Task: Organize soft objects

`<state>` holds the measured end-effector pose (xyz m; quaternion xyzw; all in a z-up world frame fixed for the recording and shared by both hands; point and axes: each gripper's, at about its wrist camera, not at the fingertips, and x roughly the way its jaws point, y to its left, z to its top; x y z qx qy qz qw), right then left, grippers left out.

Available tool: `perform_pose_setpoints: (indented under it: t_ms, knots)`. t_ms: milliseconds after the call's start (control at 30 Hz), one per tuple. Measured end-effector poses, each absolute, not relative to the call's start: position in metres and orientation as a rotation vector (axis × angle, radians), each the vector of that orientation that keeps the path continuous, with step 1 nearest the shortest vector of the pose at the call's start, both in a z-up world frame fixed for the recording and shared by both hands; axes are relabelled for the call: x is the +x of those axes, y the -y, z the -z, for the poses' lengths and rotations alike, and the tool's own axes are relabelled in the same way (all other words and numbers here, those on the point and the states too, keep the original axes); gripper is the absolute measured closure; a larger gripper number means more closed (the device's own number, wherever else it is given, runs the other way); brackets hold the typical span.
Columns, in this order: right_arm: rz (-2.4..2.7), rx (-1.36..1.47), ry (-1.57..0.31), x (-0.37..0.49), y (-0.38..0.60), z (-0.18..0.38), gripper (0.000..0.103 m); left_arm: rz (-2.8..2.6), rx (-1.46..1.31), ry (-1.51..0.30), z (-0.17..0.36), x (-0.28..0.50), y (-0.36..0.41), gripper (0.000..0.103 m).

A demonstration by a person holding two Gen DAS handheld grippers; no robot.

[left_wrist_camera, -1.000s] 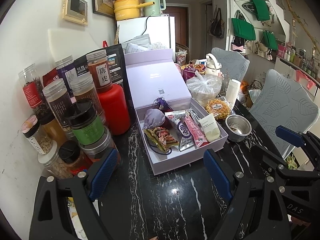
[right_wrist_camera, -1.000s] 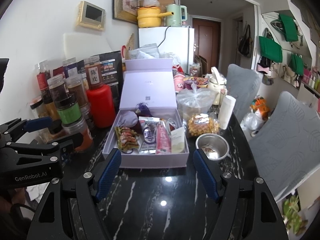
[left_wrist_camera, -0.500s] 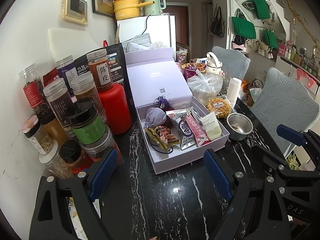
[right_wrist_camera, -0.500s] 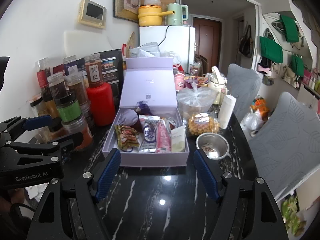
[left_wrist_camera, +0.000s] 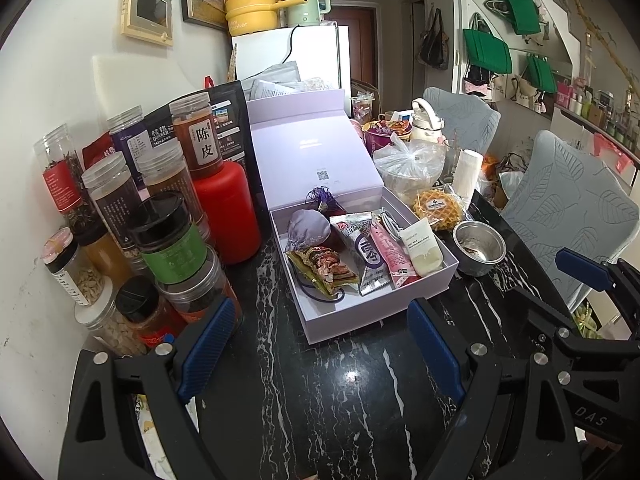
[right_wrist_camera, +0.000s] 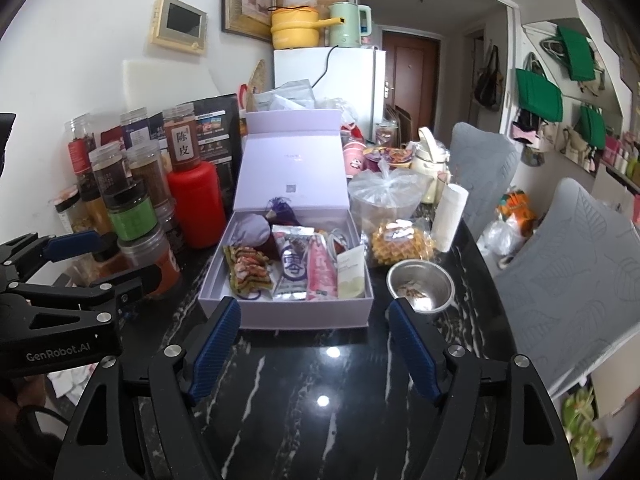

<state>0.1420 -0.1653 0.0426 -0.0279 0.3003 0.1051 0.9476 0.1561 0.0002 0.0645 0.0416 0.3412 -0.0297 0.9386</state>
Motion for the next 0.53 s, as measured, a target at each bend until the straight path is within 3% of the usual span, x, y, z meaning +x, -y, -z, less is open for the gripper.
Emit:
perform_pose_setpoints:
  t_ms: [533]
  knots:
    - [-0.205,-0.048,-0.625,0.1434,0.1689,-0.0397,0.025,0.066,0.095,-0.702,-0.0601,0.1585,0.0028,0.014]
